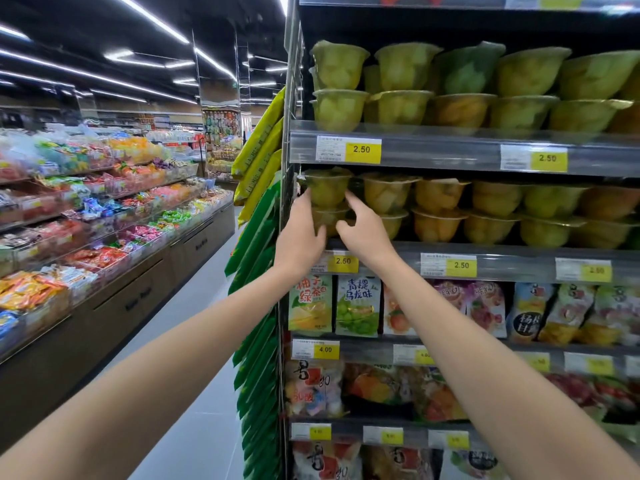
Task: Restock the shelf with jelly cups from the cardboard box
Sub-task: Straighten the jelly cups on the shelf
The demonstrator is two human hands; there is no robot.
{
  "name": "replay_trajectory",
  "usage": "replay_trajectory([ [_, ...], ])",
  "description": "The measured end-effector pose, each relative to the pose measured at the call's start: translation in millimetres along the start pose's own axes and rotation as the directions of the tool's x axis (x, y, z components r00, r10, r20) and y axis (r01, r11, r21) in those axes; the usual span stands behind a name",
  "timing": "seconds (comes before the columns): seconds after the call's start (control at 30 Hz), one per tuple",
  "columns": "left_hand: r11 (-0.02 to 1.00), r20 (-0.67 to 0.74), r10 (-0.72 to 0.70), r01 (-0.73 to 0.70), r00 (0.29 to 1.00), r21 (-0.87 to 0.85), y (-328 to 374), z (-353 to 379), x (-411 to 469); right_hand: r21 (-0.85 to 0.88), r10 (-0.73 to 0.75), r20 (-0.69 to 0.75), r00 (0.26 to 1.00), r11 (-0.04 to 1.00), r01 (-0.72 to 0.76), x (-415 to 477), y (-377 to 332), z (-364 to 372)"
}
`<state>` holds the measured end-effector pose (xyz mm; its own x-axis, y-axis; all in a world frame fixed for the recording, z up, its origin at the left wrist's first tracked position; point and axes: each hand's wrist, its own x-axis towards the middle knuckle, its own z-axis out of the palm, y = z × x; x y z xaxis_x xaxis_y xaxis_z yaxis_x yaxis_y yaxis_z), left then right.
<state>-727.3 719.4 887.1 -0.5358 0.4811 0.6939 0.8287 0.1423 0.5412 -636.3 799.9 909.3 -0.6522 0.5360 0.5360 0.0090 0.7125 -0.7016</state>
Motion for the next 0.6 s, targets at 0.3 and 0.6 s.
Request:
replay_trajectory([
  [0.3,0.971,-0.018,0.157,-0.151,0.987,0.183,18.4,26.3,-37.8,-0.026,-0.125,-0.357,0.926,0.992,0.124,-35.9,13.4,-31.9],
  [0.6,0.995,0.099,0.104,-0.103,0.990,-0.011,47.7,40.8,-17.8,-0.153,-0.112,-0.363,0.925,0.986,0.059,-37.6,45.6,-58.5],
])
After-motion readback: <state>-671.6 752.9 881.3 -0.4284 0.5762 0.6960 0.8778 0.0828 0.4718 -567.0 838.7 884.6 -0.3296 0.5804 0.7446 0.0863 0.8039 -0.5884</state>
